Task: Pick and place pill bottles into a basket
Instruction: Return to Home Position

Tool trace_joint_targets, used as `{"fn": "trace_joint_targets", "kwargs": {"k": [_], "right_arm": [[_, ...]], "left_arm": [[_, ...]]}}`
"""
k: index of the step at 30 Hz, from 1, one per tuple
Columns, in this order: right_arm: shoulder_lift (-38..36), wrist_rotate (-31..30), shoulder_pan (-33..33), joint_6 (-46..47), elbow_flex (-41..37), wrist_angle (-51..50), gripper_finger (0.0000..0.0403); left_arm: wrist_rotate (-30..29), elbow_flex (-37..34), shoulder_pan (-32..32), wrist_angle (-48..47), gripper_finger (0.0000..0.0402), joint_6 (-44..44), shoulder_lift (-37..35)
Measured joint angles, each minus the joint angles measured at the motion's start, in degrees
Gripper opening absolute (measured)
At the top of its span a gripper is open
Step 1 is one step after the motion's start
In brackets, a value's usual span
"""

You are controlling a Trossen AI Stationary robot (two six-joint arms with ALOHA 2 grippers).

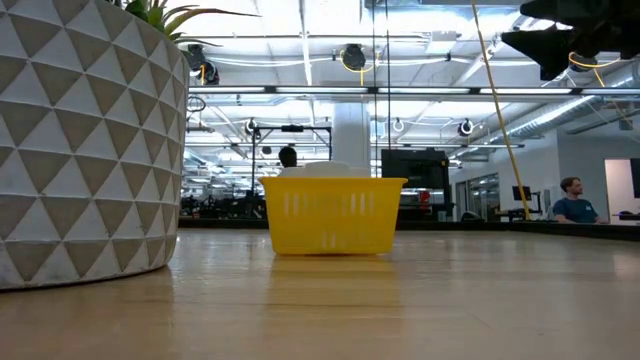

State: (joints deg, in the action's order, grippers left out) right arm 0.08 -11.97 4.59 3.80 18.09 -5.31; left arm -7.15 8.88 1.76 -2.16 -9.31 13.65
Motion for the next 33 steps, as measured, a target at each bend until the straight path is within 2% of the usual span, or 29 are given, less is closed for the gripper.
{"fn": "trace_joint_targets", "kwargs": {"k": [5, 17, 23, 27, 33], "right_arm": [[0.0, 0.17, -0.01, 0.68, -0.56, -1.04, 0.0251], [-0.02, 1.77, 0.01, 3.1, -11.39, 6.81, 0.0251], [-0.04, 3.44, -0.06, 3.48, -15.95, 8.37, 0.0251], [-0.04, 3.24, -0.1, 3.49, -16.67, 8.23, 0.0251], [0.07, 3.25, -0.08, 1.59, -16.77, 8.2, 0.0251]], "left_arm": [[-0.26, 0.0, 0.0, -0.53, 0.031, 0.56, 0.02], [-2.07, -3.68, 0.0, 3.21, 0.031, -1.72, 0.02], [-2.44, -3.93, 0.0, 3.77, 0.031, 0.24, 0.02], [-0.84, -3.93, -0.02, 3.25, 0.031, 1.5, 0.15], [-1.8, -3.93, -0.02, 1.74, 0.031, 2.94, 0.15]]}}
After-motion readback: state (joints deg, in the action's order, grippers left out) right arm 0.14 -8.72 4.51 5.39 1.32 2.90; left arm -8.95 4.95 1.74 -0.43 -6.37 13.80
